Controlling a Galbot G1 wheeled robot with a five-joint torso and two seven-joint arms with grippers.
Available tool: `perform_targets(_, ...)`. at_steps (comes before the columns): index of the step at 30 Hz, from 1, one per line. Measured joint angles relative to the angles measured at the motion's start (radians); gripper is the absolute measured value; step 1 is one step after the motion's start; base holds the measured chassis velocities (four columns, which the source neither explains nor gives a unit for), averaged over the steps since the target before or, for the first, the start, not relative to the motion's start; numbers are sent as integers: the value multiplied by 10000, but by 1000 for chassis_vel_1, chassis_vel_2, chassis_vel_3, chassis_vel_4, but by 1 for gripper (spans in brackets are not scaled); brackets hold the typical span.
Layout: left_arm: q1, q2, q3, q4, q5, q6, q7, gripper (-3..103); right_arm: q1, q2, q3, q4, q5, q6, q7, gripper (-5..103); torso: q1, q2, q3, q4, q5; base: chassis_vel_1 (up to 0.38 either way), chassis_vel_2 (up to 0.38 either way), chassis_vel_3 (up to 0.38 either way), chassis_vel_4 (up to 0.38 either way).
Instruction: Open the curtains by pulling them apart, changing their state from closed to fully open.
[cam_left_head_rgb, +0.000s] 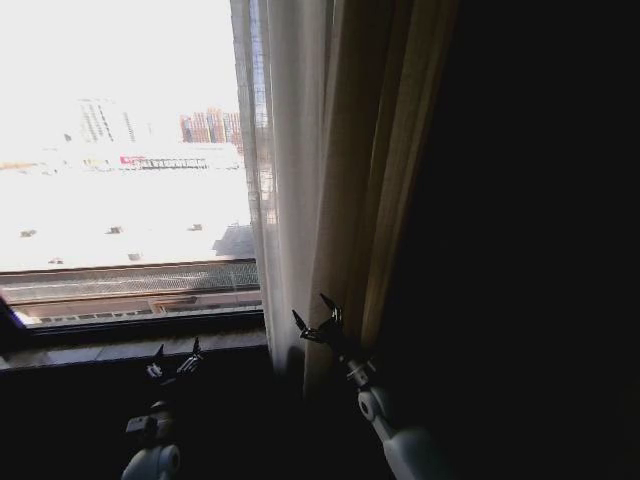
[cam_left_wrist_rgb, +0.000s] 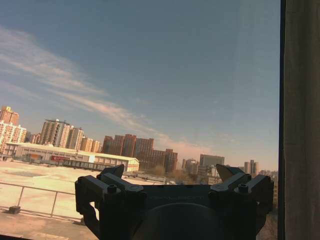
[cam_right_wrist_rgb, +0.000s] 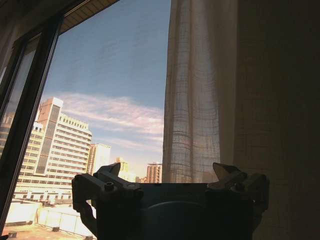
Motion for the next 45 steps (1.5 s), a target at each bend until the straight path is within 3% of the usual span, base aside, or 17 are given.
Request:
perform_targets(14, 0, 4, -9, 1, 0, 0, -2, 100, 253, 148, -163, -581, -165, 579, 329, 100, 0, 0, -1, 7, -5, 211, 233, -204, -218)
perform_targets(19, 0, 5, -15, 1, 0, -1, -2, 100, 506, 250, -149, -1037, -677, 622, 933, 100, 1, -1, 0, 3, -4, 58, 69, -53, -75)
perform_targets(25, 0, -2, 7, 0, -1, 0, 4, 100, 1128, 688, -17, -2089, -945, 567, 1357, 100, 0, 0, 0, -8, 1, -20, -34, 20, 32)
perform_targets(31, 0, 0, 1, 1, 0, 0, 2, 100, 1994, 1268, -139, -3063, -1137, 467, 1626, 100, -2, 0, 0, 5, -7, -14, -7, 7, 19)
perform_targets(45, 0, 1, 0, 1, 0, 0, 0, 100, 3408, 2075, -375, -4683, -1471, 349, 2024, 100, -1, 0, 0, 1, -2, 0, 0, 0, 0)
